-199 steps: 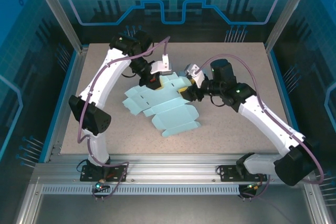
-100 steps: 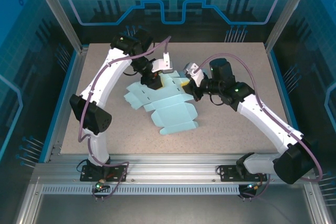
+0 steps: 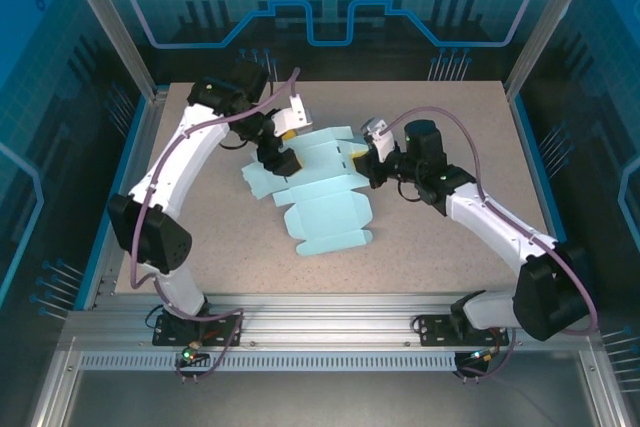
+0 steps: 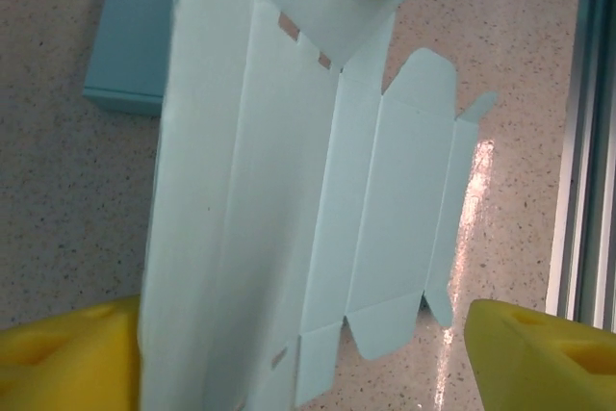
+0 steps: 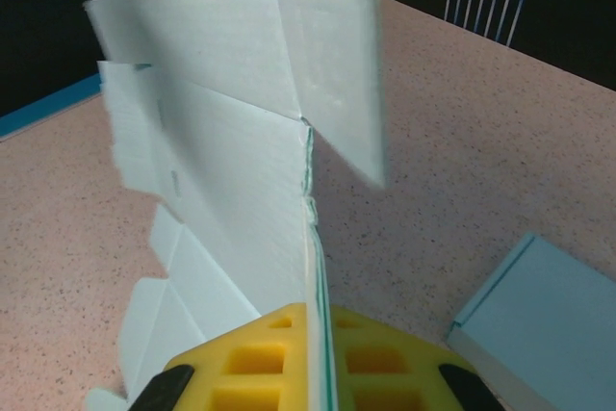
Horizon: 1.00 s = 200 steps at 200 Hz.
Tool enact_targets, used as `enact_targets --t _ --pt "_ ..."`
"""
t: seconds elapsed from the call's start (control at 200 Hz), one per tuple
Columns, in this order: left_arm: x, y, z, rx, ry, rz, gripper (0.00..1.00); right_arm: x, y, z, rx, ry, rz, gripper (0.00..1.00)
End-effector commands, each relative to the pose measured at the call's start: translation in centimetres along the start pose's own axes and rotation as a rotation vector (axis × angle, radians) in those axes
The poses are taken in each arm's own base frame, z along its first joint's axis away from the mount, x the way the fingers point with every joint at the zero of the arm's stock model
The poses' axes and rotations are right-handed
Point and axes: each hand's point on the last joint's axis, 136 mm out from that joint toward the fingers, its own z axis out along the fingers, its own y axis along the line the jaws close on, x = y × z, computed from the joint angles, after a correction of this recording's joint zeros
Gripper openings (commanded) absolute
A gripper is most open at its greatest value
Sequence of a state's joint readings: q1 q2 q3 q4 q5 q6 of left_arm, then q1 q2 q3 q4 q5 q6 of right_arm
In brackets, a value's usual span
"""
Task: Fold the paper box
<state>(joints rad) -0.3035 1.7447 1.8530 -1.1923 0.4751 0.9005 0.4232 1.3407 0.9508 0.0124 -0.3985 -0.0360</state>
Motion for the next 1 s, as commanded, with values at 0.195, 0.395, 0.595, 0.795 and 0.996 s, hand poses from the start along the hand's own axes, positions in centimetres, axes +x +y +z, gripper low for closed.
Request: enact_targets --t 0.195,0.395,0.595,0.795,0.996 --pt "2.4 5.0 -1.0 -0.205 -0.115 -0.058 0.77 -1.5 0.6 -0.2 -0.077 -0.079 -0.043 0.0" --pt "1.4 5.5 -0.6 -0.21 -0.178 -0.023 0.53 -0.9 0.3 0.8 -0.099 -0.051 -0.027 0.0" --pt "1.2 6.2 0.3 -0.25 -0.166 -0.013 0.26 0.2 -0.8 2.1 -0.072 -0.009 0.006 0.0" --pt "1.9 5.5 3.1 -0.255 -0.117 0.025 0.18 0.9 -1.6 2.8 -0.055 0.001 0.029 0.0" --pt "1.6 5.8 3.6 -0.268 -0.14 0.044 0.41 1.0 -1.1 2.8 -0.097 -0.004 0.021 0.0"
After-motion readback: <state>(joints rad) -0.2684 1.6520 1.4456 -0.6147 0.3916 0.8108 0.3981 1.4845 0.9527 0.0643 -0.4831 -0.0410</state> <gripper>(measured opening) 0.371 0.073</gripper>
